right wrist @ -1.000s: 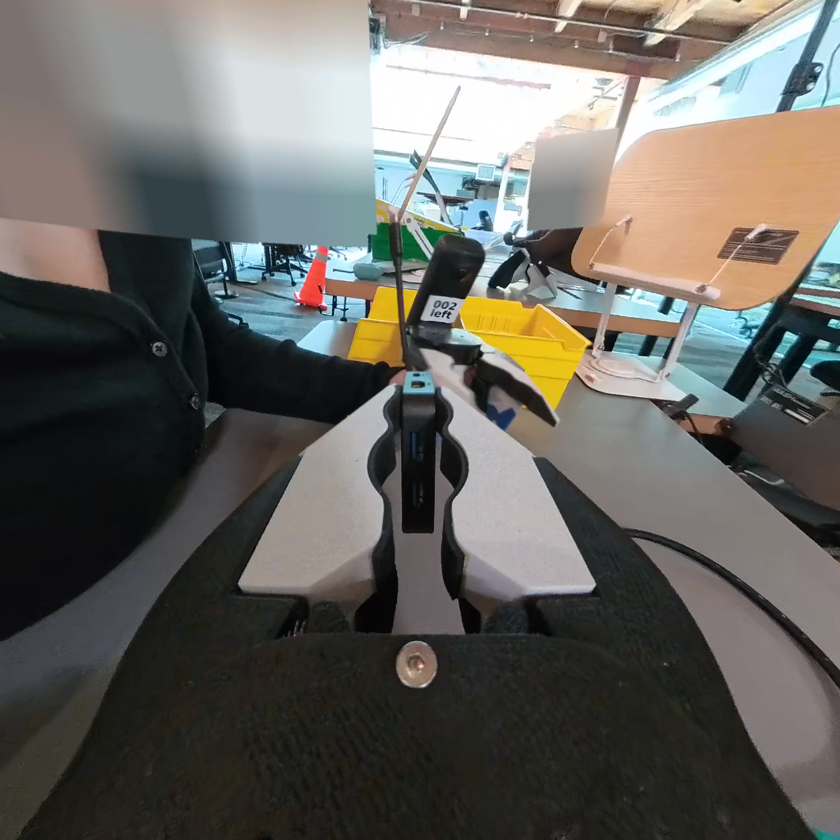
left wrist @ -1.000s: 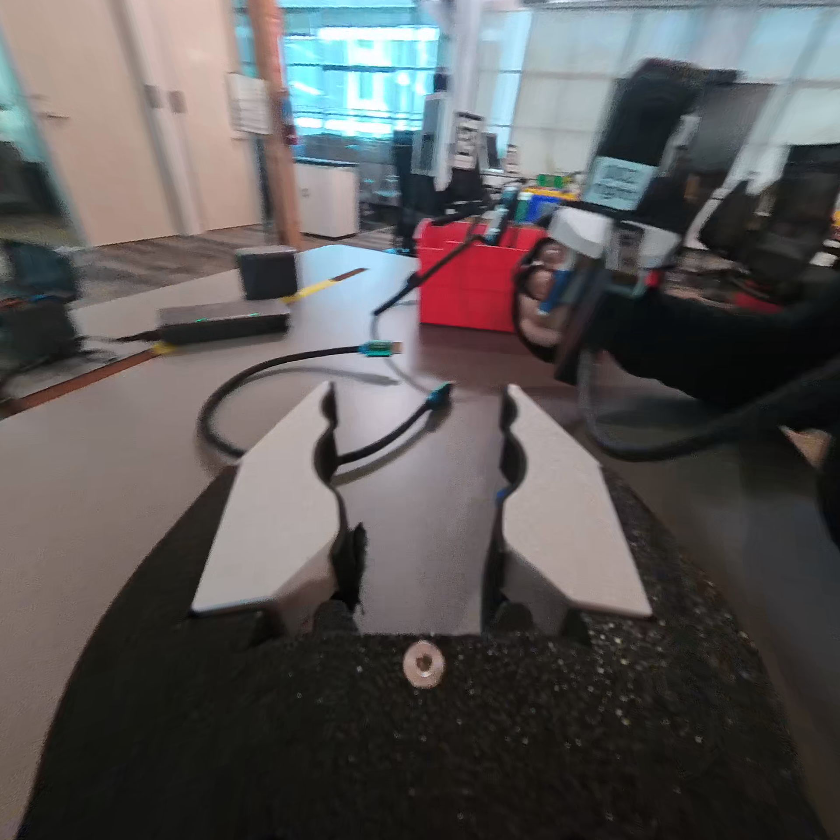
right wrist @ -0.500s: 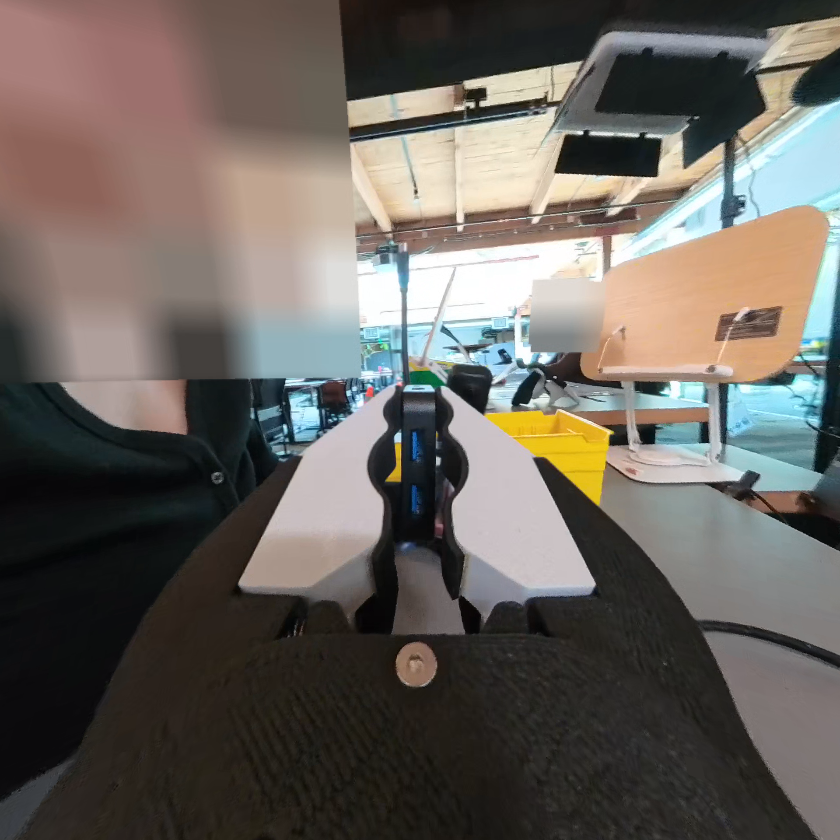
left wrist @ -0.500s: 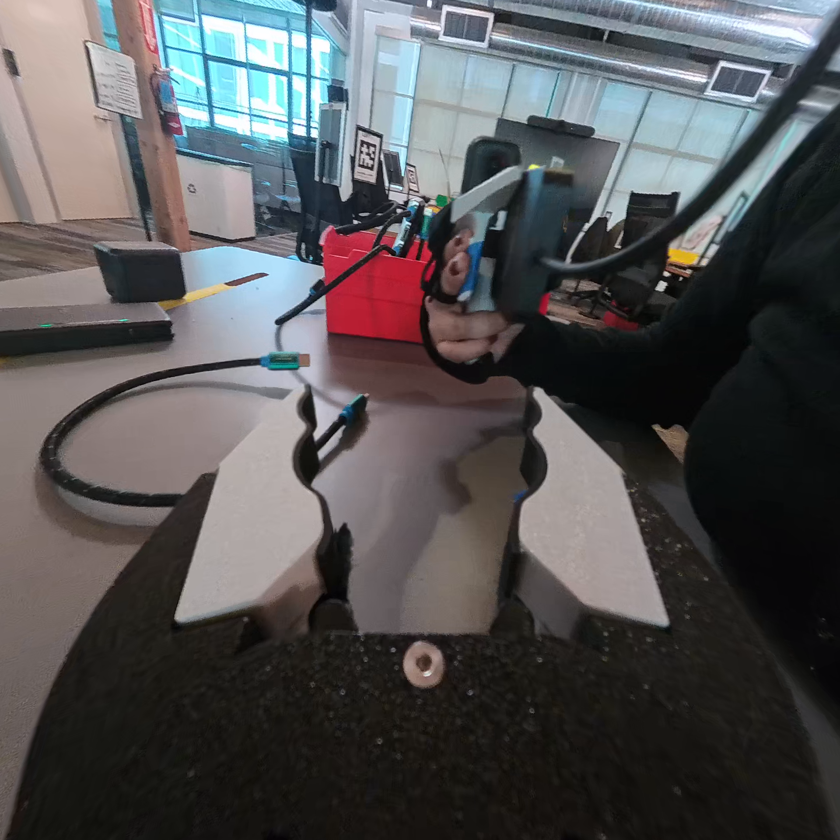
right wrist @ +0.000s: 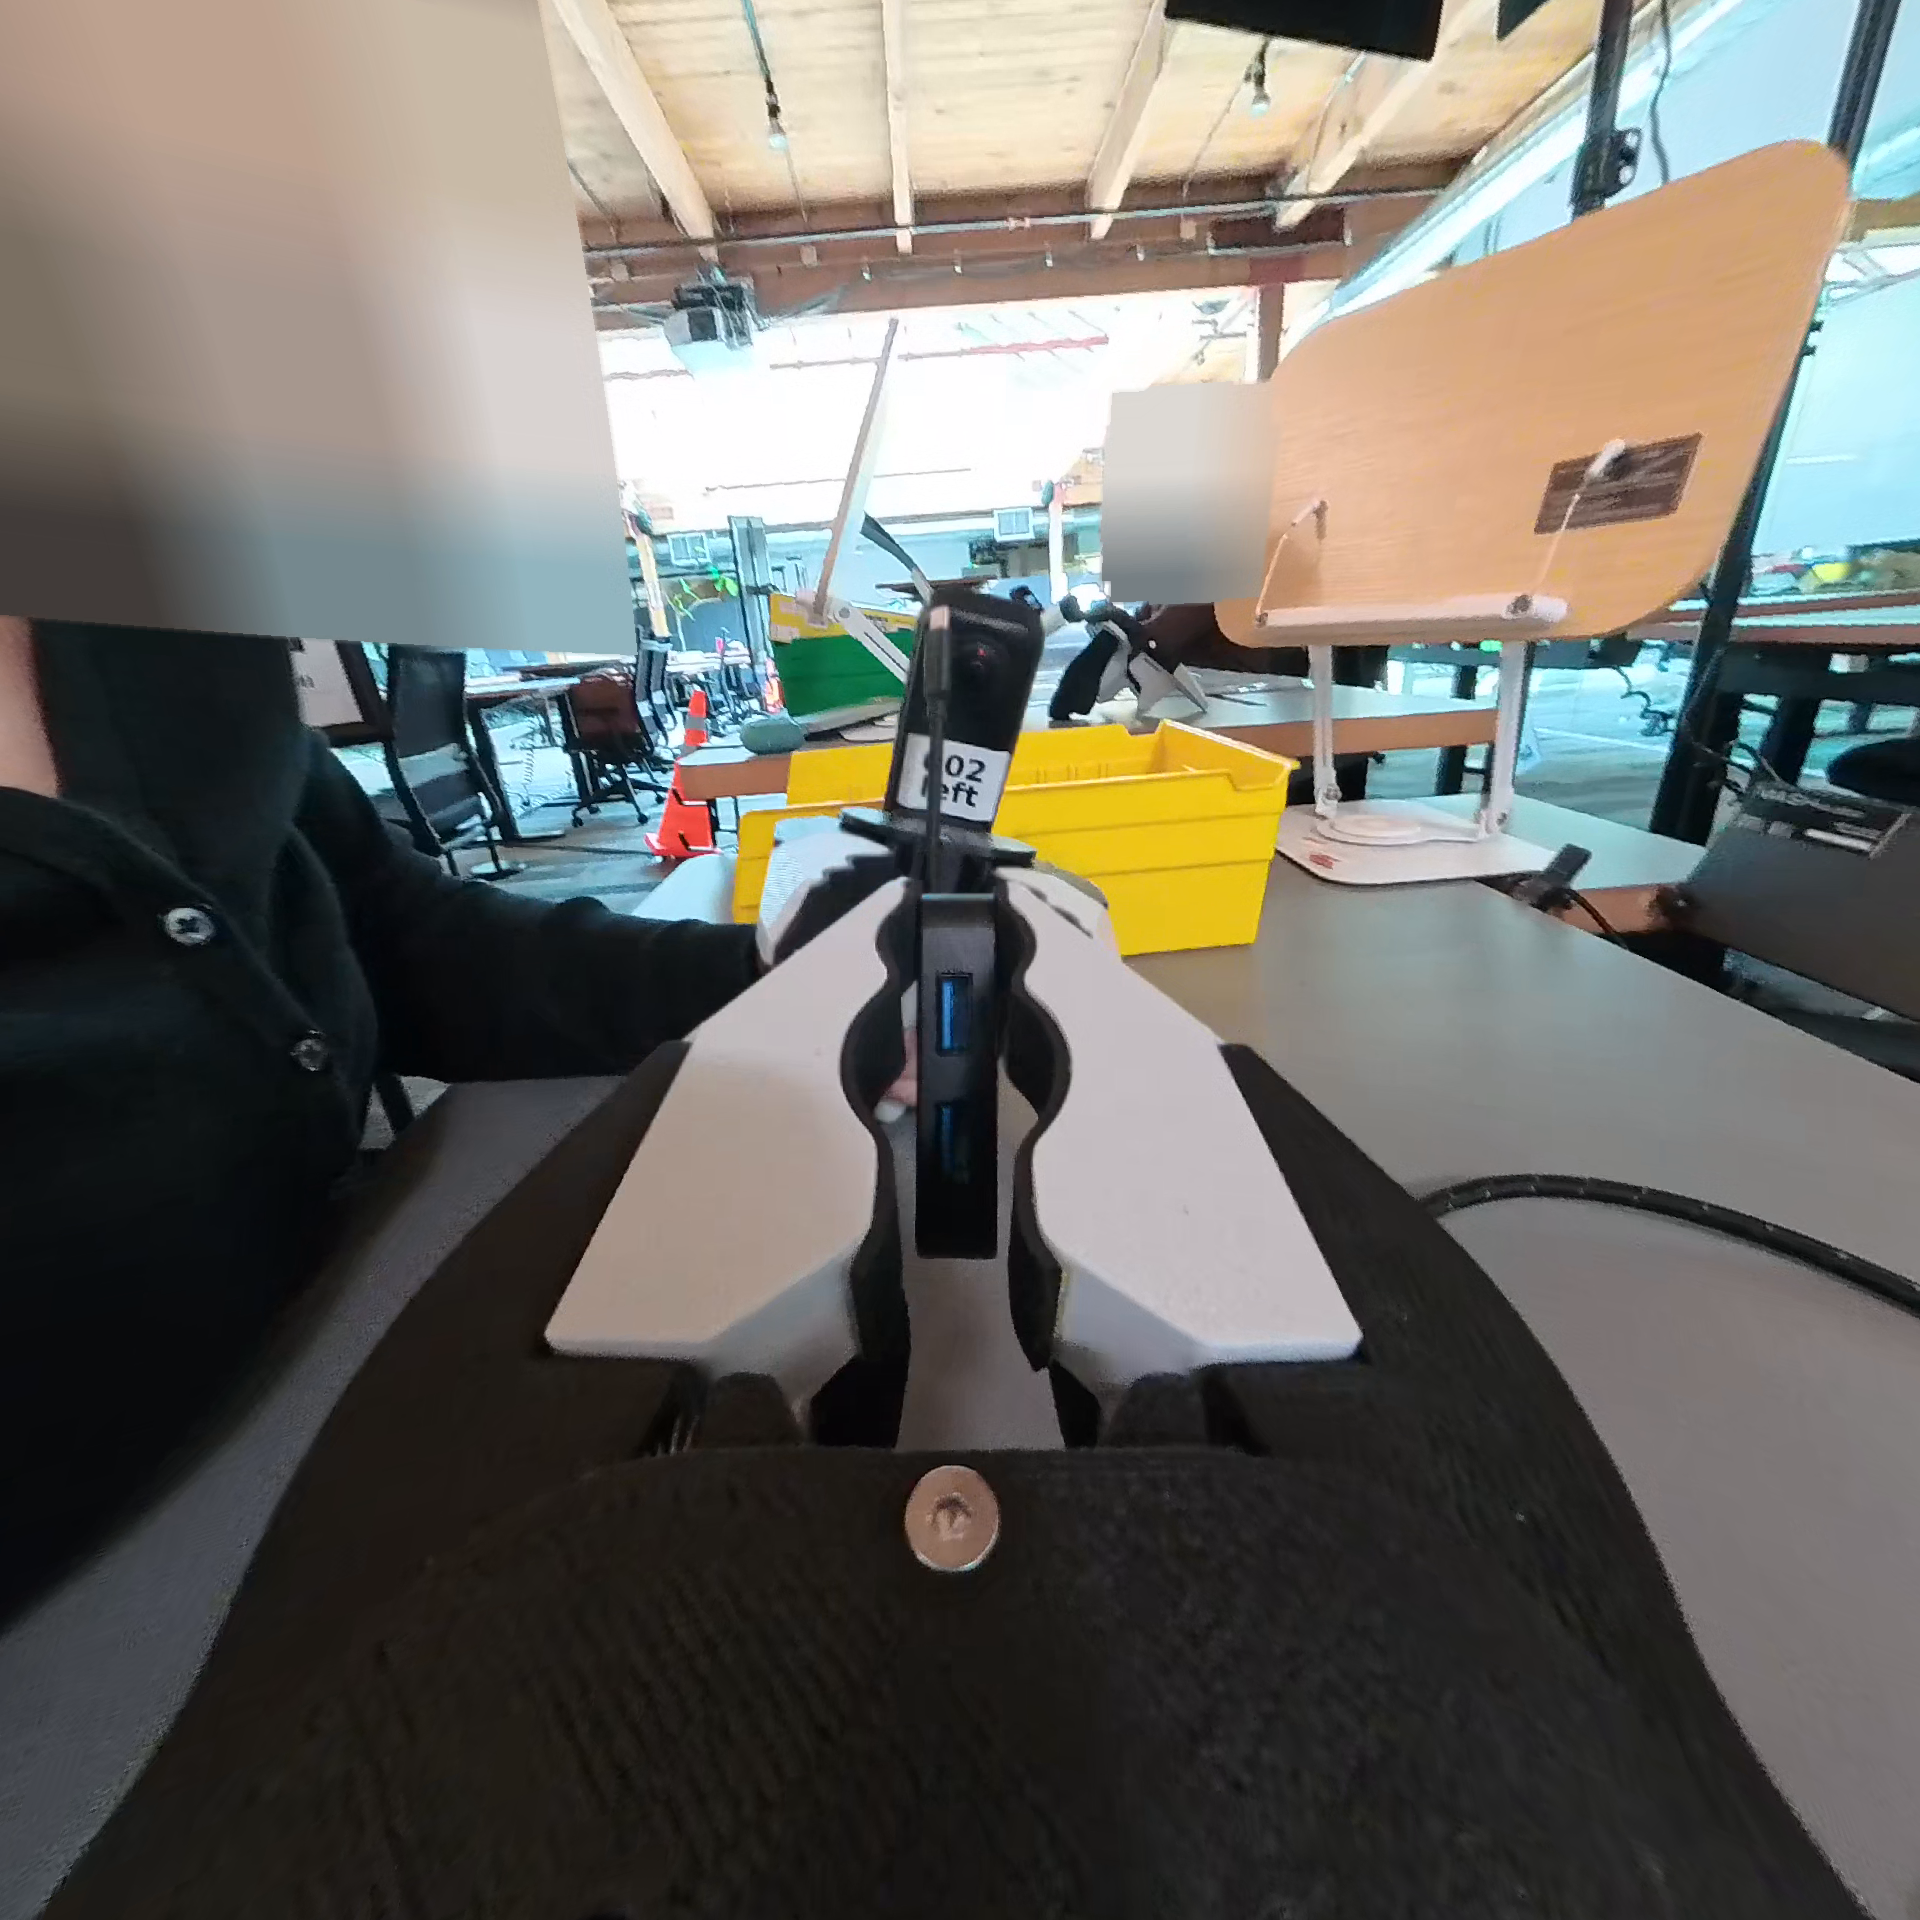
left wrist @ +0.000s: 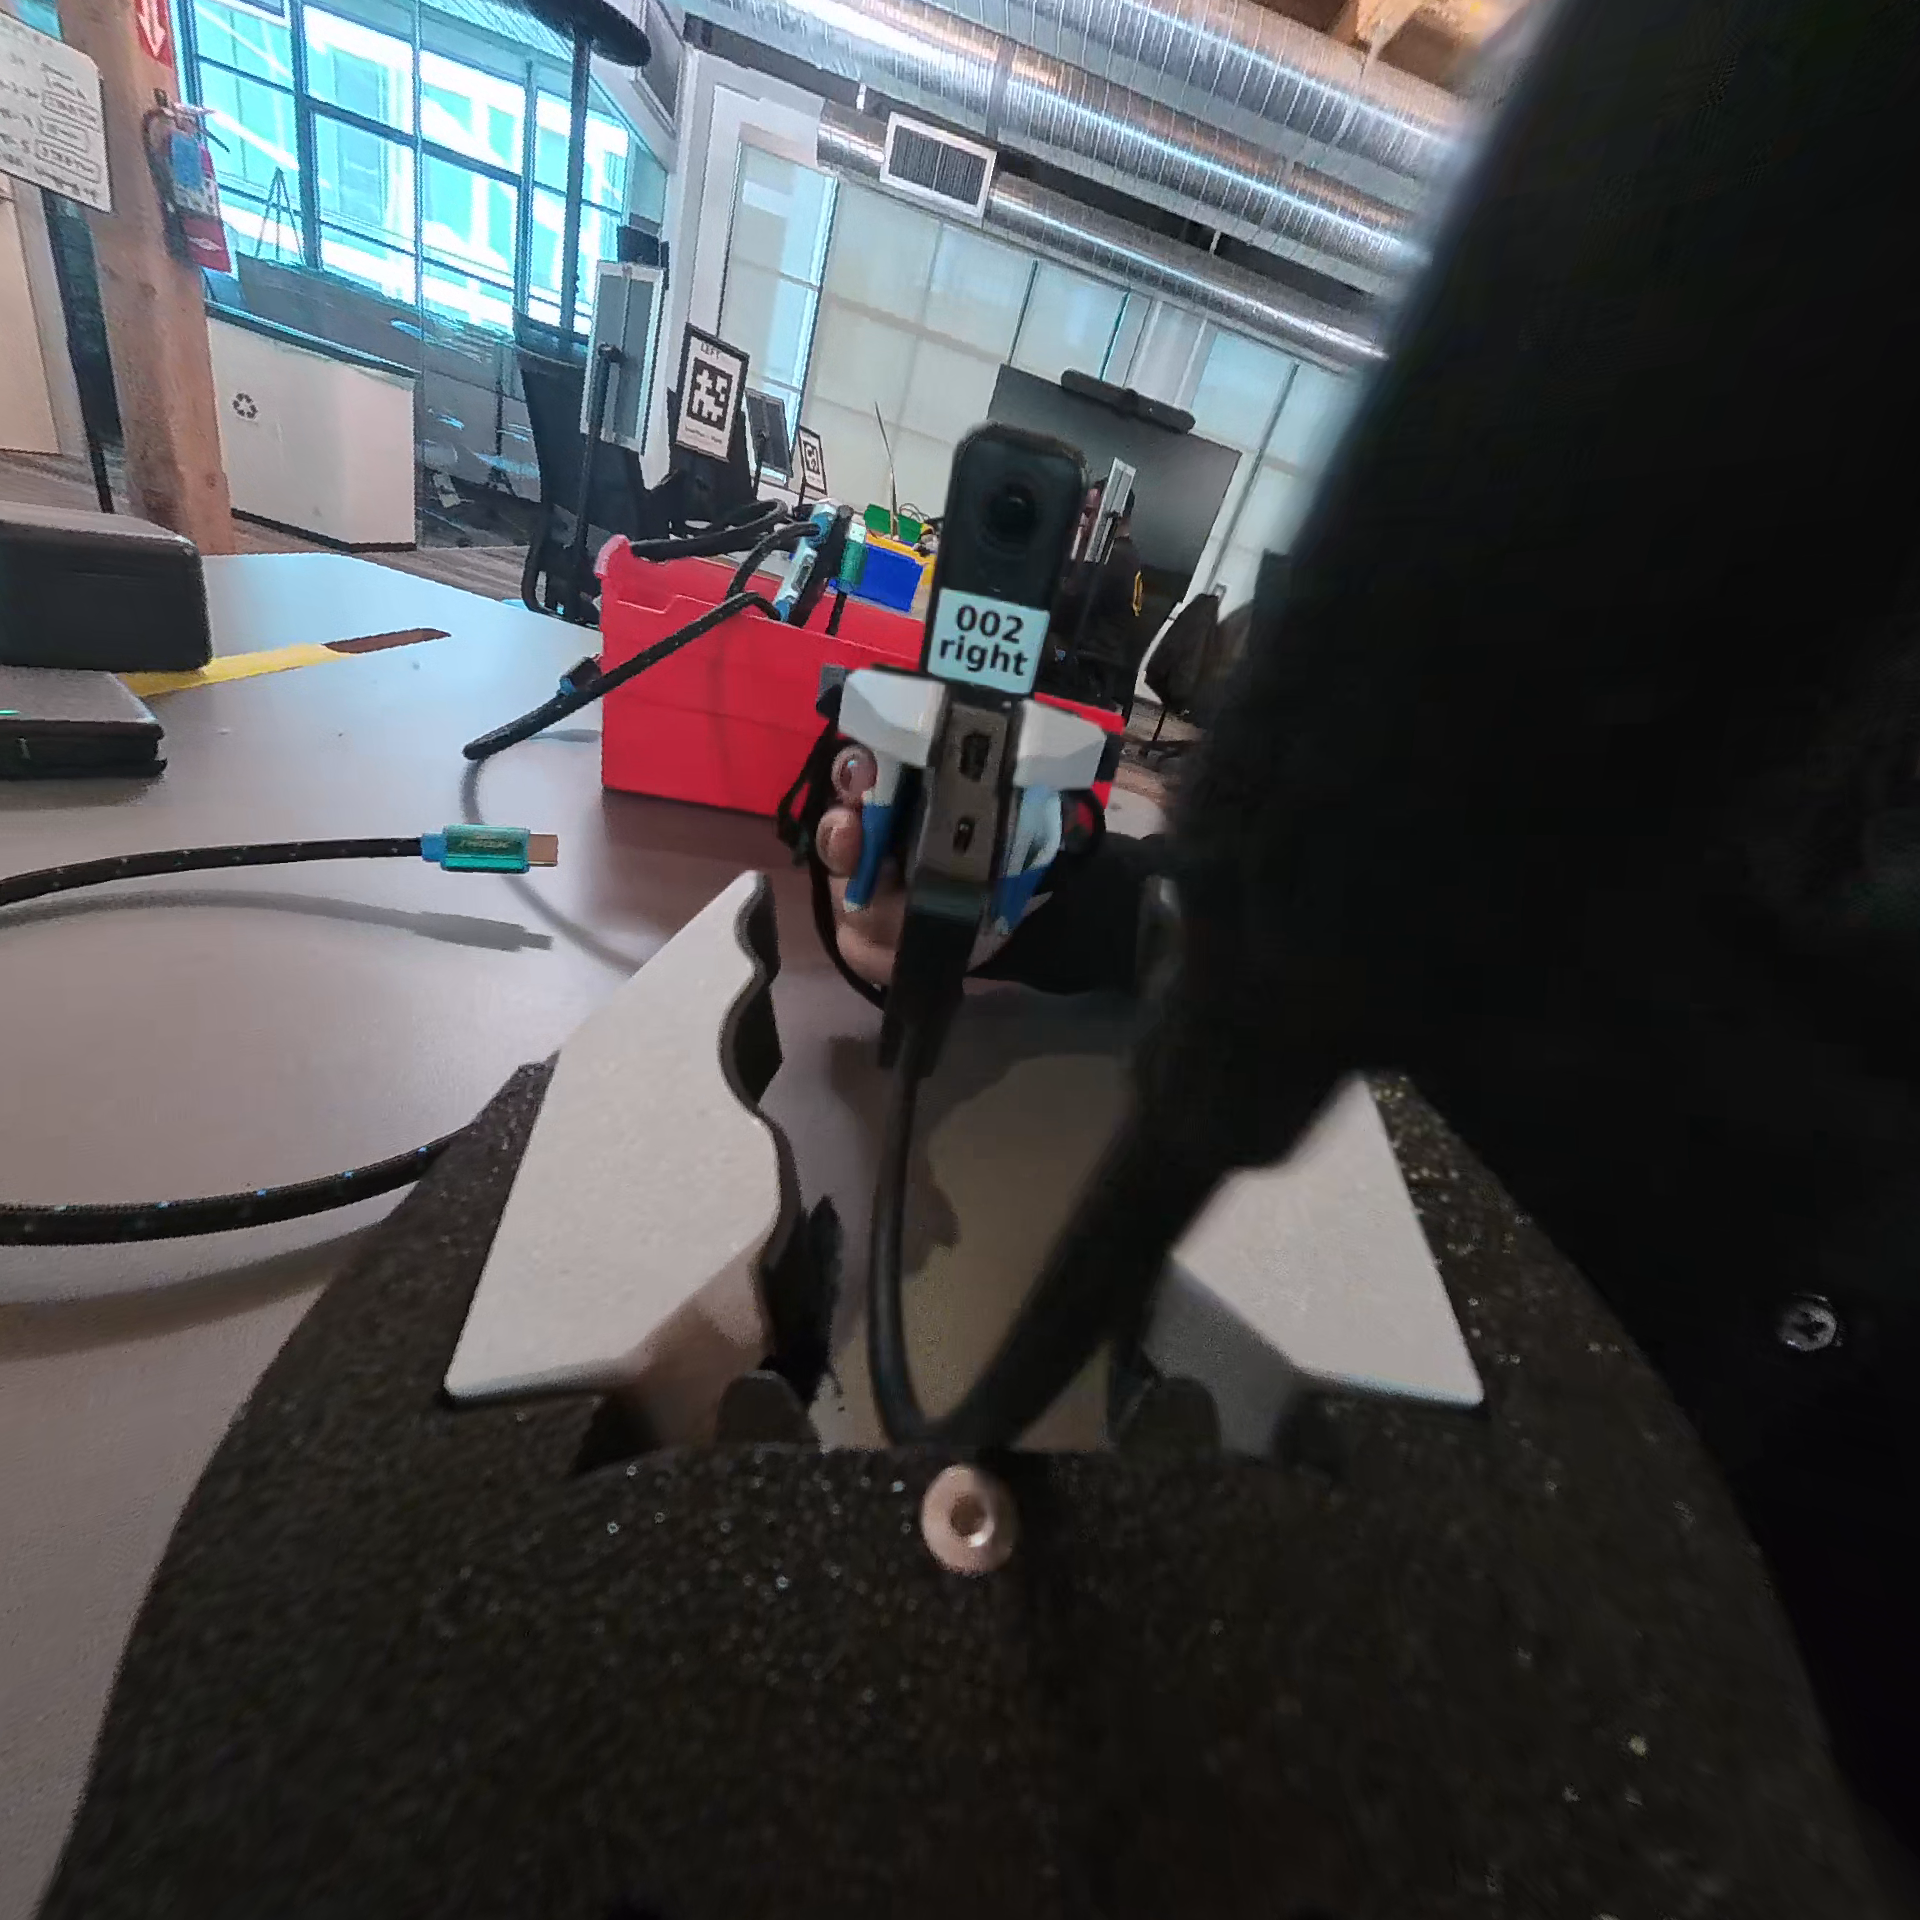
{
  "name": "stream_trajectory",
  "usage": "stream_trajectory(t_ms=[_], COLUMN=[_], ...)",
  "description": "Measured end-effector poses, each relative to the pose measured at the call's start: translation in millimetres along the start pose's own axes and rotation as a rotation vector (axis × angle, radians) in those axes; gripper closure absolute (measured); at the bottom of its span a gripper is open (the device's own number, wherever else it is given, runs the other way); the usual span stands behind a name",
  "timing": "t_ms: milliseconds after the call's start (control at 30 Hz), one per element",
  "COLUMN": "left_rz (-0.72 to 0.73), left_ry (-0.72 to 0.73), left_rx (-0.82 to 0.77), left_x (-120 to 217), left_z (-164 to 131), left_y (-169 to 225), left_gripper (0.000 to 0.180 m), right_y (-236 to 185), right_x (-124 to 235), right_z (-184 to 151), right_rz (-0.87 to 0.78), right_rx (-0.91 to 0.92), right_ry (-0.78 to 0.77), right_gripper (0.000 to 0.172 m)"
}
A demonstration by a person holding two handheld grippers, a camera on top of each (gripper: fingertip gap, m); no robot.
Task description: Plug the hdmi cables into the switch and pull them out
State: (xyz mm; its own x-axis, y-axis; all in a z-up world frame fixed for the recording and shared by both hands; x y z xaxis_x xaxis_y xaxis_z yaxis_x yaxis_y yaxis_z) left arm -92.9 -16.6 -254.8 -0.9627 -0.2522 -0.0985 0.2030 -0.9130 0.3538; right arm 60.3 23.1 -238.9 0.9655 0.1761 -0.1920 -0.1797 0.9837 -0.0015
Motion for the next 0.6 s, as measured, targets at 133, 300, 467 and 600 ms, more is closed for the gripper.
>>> stream_trajectory(t_ms=[133,300,467,600], left_rz=[0.001,-0.020,-0.021,-0.010], left_ry=[0.016,0.031,0.030,0.010], left_rx=[0.010,0.024,0.016,0.031], left_x=[2,3,4,3], left_z=[1,2,2,1], left_y=[-1,-1,-1,-2], left_gripper=[0.128,0.152,0.160,0.167], right_y=[0,-1,-4,-5], right_x=[-3,-7,-10,-9], right_z=[-6,-11,-16,-16], right_rz=[-0.011,-0.010,0.009,0.026], right_rx=[-0.009,0.007,0.033,0.035], right_ry=[-0.029,-0.084,-0.146,-0.166], right_gripper=[0.161,0.161,0.161,0.161])
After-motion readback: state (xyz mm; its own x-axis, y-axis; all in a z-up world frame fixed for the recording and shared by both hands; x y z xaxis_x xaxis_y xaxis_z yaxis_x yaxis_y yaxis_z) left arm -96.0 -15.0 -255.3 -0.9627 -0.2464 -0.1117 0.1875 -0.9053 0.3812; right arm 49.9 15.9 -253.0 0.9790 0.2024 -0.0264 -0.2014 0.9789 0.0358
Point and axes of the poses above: each gripper's, where its closed fingertips meet, x back along the fingers, z out of its top, y = z × x across the jaws, the point moved 8 cm from there along x, back along the fingers, and after that the axes turned 4 degrees about x, right-handed, at the moved point
